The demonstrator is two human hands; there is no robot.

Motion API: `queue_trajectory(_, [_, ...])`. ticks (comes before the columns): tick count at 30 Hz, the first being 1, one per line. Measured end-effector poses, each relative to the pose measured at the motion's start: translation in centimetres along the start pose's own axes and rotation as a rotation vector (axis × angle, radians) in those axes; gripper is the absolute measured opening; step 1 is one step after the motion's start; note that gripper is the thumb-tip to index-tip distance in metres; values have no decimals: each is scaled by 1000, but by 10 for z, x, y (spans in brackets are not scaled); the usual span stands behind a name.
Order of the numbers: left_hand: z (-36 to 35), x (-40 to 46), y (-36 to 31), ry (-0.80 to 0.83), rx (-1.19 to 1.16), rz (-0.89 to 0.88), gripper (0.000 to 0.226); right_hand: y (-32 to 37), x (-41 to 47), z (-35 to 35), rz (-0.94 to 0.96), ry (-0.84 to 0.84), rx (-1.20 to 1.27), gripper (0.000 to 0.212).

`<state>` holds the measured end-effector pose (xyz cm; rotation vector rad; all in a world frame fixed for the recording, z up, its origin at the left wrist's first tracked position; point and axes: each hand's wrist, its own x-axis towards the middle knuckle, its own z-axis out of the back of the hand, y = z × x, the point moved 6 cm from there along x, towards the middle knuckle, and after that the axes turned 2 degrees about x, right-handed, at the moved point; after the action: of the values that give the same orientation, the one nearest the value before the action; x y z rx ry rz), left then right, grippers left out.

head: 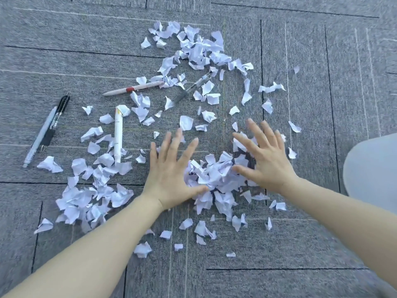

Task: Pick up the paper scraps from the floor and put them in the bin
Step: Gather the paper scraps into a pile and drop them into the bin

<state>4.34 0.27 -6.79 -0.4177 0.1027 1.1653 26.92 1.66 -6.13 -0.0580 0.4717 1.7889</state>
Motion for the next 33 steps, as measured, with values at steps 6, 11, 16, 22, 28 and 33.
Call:
queue_trajectory(6, [-22, -25, -44, 108, -156, -153, 123, 39, -33, -28, 217, 61, 297, 88])
queue_trajectory(11, [-43, -51, -62, 95, -104, -138, 125, 61, -56, -51, 405, 116, 136, 102])
queue_trajectory(16, [-30, -31, -58, -147, -28, -92, 85, 64, -37, -41, 358, -71, -29, 88])
queue_trajectory(22, [1, 9, -60, -66, 89, -234, 26, 69, -12, -18, 157, 14, 4, 32])
queue_trajectory(28, [46, 20, -77, 125, -283, -168, 19, 59, -28, 54, -26, 13, 294, 10])
queue_trajectory(33, [174, 46, -164, -50, -271, -441, 22, 30, -72, 196, -107, -307, 388, 27])
